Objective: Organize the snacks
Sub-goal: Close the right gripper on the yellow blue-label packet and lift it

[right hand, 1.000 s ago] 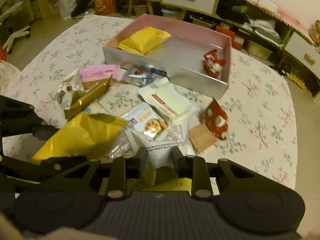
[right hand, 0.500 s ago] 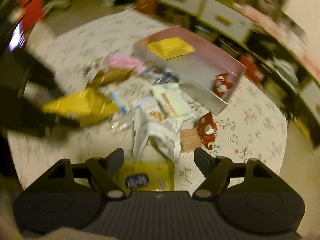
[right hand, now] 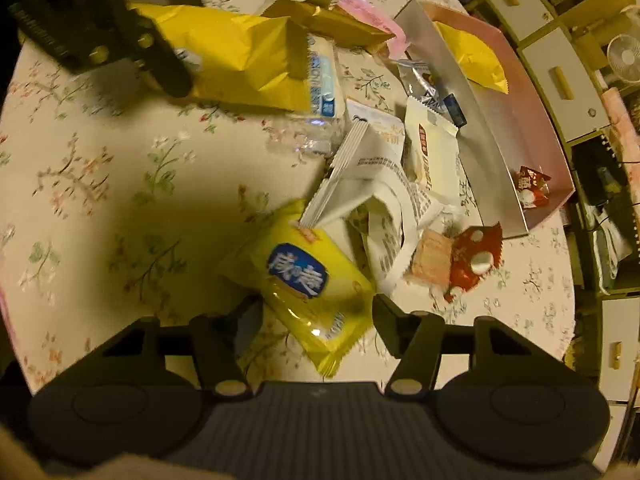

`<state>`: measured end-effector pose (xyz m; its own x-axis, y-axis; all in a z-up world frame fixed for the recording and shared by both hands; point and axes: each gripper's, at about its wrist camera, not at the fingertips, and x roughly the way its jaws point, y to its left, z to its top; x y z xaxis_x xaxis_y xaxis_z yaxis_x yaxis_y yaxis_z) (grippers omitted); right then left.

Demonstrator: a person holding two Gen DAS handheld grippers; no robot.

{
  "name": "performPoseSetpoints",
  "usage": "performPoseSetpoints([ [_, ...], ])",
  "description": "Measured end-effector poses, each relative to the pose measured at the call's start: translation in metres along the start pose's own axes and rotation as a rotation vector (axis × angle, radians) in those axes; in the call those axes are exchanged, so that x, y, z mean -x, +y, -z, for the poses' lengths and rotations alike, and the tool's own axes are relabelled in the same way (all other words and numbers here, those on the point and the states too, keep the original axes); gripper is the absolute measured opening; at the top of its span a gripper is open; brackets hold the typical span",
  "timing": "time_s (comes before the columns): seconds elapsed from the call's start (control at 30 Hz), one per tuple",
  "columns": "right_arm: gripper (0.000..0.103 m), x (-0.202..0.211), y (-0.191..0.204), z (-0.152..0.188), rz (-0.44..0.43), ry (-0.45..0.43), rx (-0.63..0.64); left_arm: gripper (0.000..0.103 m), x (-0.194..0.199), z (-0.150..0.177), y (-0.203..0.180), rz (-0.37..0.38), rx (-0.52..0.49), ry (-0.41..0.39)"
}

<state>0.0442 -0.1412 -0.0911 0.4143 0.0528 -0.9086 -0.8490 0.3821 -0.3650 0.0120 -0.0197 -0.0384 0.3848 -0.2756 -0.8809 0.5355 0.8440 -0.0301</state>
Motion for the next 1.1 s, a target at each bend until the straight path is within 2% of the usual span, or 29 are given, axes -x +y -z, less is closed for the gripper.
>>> performPoseSetpoints([
  [0.17, 0.056, -0.005, -0.01, -0.006, -0.045, -0.024, -0.068, 0.032, -0.001, 0.0, 0.002, 0.009, 0.004, 0.004],
  [0.3, 0.067, -0.009, -0.017, -0.009, -0.048, -0.013, -0.109, 0.032, -0.004, 0.0, 0.002, 0.007, 0.004, 0.011],
  [0.5, 0.065, -0.013, -0.029, -0.003, -0.108, -0.024, -0.216, 0.032, -0.012, 0.0, 0.003, -0.003, 0.008, 0.022],
  [0.53, 0.063, -0.013, -0.031, -0.001, -0.116, -0.027, -0.229, 0.032, -0.013, 0.0, 0.004, -0.004, 0.011, 0.023],
  [0.6, 0.051, -0.011, -0.031, 0.001, -0.136, -0.035, -0.25, 0.032, -0.013, 0.0, 0.004, -0.006, 0.015, 0.021],
  [0.87, 0.039, 0.0, -0.015, 0.003, -0.098, -0.051, -0.28, 0.031, -0.009, 0.002, 0.002, -0.035, 0.011, -0.004],
  [0.9, 0.033, 0.001, -0.014, 0.003, -0.099, -0.054, -0.285, 0.031, -0.007, 0.002, 0.002, -0.035, 0.011, -0.008],
  [1.0, 0.027, 0.006, -0.01, 0.005, -0.098, -0.052, -0.291, 0.031, -0.001, 0.004, 0.002, -0.035, 0.011, -0.021],
  [1.1, 0.027, 0.009, -0.005, 0.005, -0.11, -0.039, -0.284, 0.031, 0.003, 0.006, 0.003, -0.034, 0.016, -0.028],
])
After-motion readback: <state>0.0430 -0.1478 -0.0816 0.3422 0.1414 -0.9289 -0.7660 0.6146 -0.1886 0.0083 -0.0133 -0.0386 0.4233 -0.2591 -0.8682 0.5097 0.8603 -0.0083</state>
